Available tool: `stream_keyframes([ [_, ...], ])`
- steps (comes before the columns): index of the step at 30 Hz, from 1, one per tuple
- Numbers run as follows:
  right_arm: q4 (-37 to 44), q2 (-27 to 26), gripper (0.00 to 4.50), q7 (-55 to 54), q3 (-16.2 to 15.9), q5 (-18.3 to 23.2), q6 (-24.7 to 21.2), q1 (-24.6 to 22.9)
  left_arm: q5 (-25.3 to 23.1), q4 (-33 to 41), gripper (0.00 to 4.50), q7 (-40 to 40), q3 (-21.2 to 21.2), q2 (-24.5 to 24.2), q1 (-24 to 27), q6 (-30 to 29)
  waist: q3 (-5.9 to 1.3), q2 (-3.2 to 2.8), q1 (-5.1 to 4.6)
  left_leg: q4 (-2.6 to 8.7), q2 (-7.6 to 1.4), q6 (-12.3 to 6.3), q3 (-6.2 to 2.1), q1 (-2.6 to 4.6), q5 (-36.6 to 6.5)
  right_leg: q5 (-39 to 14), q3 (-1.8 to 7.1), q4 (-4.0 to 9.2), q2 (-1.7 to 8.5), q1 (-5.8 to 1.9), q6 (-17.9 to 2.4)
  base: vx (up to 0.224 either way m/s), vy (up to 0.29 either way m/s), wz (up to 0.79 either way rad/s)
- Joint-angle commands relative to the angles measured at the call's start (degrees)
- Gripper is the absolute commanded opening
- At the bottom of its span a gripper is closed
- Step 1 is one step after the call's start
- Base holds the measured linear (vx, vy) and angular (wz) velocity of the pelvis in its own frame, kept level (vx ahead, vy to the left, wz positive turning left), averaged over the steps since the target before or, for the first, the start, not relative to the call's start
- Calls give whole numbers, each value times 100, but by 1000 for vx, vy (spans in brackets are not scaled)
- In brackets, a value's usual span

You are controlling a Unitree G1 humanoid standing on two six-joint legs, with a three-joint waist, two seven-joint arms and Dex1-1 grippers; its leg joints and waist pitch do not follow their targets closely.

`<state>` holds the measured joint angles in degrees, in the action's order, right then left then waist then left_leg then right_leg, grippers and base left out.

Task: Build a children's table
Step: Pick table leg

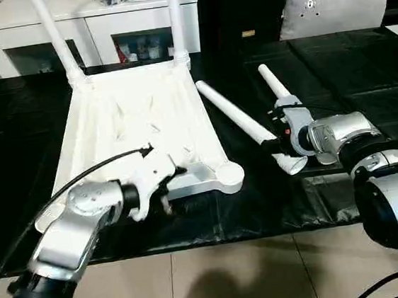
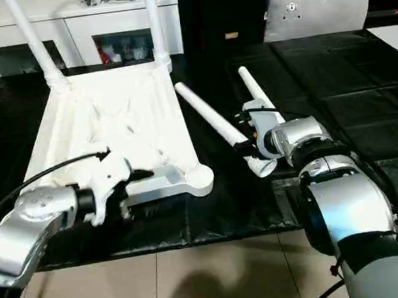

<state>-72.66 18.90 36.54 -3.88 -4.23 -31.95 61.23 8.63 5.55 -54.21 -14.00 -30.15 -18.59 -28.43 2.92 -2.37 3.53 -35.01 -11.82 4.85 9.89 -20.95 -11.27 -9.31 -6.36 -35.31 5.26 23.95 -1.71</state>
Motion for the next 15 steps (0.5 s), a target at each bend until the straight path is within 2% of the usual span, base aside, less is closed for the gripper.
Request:
stream_keyframes([
  [1,-140,-2,186,79,-66,-80,-53,-53,-7,61,450,-1,-33,-57,-9,-14,-386,43,25,365,-104,-161,-3,-3,-1041,-1651,280,377,283,-356,-1198,0,0,0],
  [4,-111,19,186,66,-43,-63,52,-95,-4,73,450,13,-28,-47,-6,-46,-392,37,22,363,-103,-155,-2,-5,-1031,-1569,280,372,280,-359,-1217,0,0,0],
  [5,-78,30,186,-52,74,26,142,-122,-8,71,450,56,-6,-18,-9,-41,-393,40,21,364,-103,-156,-3,-9,-1025,-1556,280,370,282,-362,-1223,0,0,0],
  [6,-26,40,186,-260,375,269,269,-147,-10,58,450,148,31,41,-21,-22,-393,49,20,362,-101,-152,-2,-12,-1004,-1537,285,369,287,-365,-1218,0,0,0],
  [8,43,56,186,-437,696,527,429,-151,16,-13,450,289,119,170,-54,74,-404,60,26,356,-96,-157,2,-5,-948,-1512,290,375,295,-373,-1210,0,0,0],
  [9,54,58,186,-461,735,557,449,-149,21,-26,450,316,137,195,-59,98,-408,58,30,354,-94,-166,4,-3,-936,-1510,284,375,290,-370,-1213,0,0,0],
  [10,170,50,186,-564,1028,807,649,-151,104,-125,450,527,297,406,-96,204,-409,58,28,352,-93,-194,12,-8,-924,-1464,284,382,284,-365,-1225,0,0,0],
  [15,608,-3,186,-858,1445,1134,1310,-272,455,-237,450,1144,774,1041,-200,170,-431,84,44,330,-75,-323,18,-33,-724,-1247,272,363,284,-384,-1250,0,0,0],
])
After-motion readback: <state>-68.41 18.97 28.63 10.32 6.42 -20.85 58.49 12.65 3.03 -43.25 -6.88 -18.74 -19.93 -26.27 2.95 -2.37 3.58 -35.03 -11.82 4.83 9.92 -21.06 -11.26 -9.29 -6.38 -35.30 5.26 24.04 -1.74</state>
